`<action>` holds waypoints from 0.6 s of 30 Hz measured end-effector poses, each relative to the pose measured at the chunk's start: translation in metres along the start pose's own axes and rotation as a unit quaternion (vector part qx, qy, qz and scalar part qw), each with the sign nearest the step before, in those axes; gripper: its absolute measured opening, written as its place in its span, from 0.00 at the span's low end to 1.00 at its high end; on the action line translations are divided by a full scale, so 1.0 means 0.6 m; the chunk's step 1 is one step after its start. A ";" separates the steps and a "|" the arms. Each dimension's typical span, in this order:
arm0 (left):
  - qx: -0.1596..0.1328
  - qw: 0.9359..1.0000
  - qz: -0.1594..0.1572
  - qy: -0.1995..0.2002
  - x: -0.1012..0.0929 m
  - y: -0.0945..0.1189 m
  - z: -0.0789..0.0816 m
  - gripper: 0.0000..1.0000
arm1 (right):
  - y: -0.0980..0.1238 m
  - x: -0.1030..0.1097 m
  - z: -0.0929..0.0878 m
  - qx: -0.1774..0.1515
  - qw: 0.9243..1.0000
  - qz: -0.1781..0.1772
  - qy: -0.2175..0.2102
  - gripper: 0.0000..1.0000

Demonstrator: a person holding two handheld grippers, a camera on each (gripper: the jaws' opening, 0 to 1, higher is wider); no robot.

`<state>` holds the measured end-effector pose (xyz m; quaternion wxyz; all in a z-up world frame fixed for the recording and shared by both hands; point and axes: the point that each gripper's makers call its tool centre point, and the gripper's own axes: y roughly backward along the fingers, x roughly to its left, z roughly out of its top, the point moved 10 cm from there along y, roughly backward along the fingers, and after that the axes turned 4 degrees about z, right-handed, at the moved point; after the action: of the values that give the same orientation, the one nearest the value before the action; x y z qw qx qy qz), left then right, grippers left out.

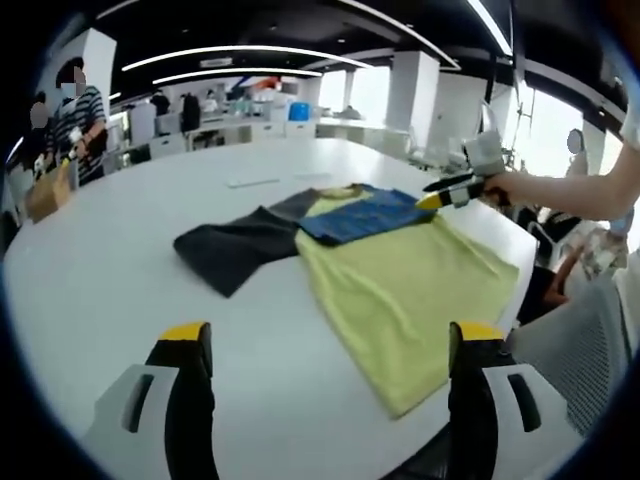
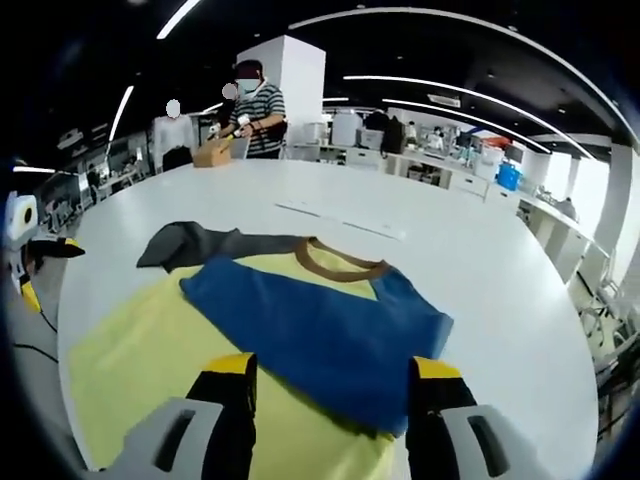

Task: Fold the garment on the visible template until the final outline fits inside the template.

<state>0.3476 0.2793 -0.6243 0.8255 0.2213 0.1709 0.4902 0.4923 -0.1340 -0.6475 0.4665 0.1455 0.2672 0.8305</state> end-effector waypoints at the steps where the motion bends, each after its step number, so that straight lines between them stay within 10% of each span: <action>1: 0.001 1.000 0.002 0.000 0.004 -0.002 0.000 0.93 | 0.002 -0.002 -0.002 0.000 1.000 -0.002 0.000 0.52; 18: -0.002 0.998 0.056 -0.003 0.080 -0.057 0.029 0.68 | 0.017 -0.036 -0.045 0.036 0.998 -0.041 0.020 0.21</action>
<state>0.4036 0.3037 -0.6313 0.7977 0.2304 0.1542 0.5356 0.4830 -0.1649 -0.6635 0.4891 0.1346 0.3117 0.8035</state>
